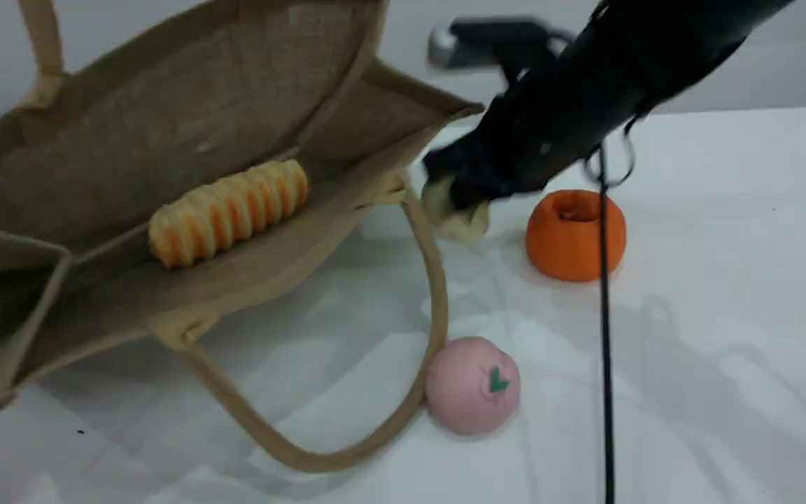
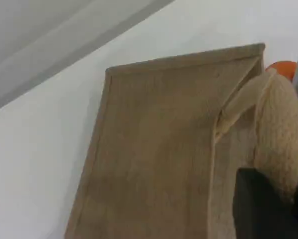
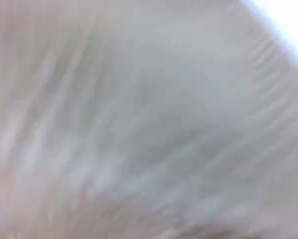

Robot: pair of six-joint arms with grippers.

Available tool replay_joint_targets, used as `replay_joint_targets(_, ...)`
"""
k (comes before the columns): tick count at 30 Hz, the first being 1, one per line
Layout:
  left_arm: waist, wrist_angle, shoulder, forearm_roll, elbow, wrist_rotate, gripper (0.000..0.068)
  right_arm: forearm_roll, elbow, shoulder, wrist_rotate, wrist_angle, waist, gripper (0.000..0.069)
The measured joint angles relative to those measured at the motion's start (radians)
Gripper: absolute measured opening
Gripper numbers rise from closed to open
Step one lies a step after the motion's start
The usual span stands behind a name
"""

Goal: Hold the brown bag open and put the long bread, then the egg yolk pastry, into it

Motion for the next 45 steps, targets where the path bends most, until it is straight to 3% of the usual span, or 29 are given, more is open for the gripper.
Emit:
replay_joint_targets(4, 0.000, -0.001, 0.000, -0.013, 0.000, -0.001, 0.0083, -0.011, 0.000, -0.062, 0.000, 0.021, -0.062, 0.0040)
replay_joint_targets(9, 0.000, 0.000, 0.000, -0.109, 0.000, -0.001, 0.0083, -0.084, 0.000, -0.144, 0.020, 0.107, -0.157, 0.0039)
replay_joint_targets(12, 0.000, 0.000, 0.000, -0.125, 0.000, -0.001, 0.0083, -0.105, 0.000, -0.188, 0.079, 0.117, -0.244, 0.0039)
replay_joint_targets(17, -0.029, 0.003, 0.001, -0.123, 0.000, 0.000, 0.0083, -0.126, -0.001, -0.257, 0.113, 0.283, -0.358, 0.0038)
replay_joint_targets(27, -0.041, -0.085, 0.008, -0.090, 0.000, 0.004, 0.0083, -0.121, -0.001, -0.433, 0.106, 0.598, -0.363, 0.0038)
replay_joint_targets(32, -0.041, -0.097, 0.030, -0.090, 0.000, 0.004, 0.0083, -0.118, 0.009, -0.450, 0.110, 0.708, -0.305, 0.0037)
replay_joint_targets(35, -0.041, -0.102, 0.043, -0.091, 0.000, 0.004, 0.0083, -0.116, 0.031, -0.449, 0.112, 0.709, -0.230, 0.0037)
replay_joint_targets(45, -0.041, -0.072, 0.042, -0.098, 0.000, 0.004, 0.0083, -0.072, 0.060, -0.382, 0.112, 0.439, 0.073, 0.0037)
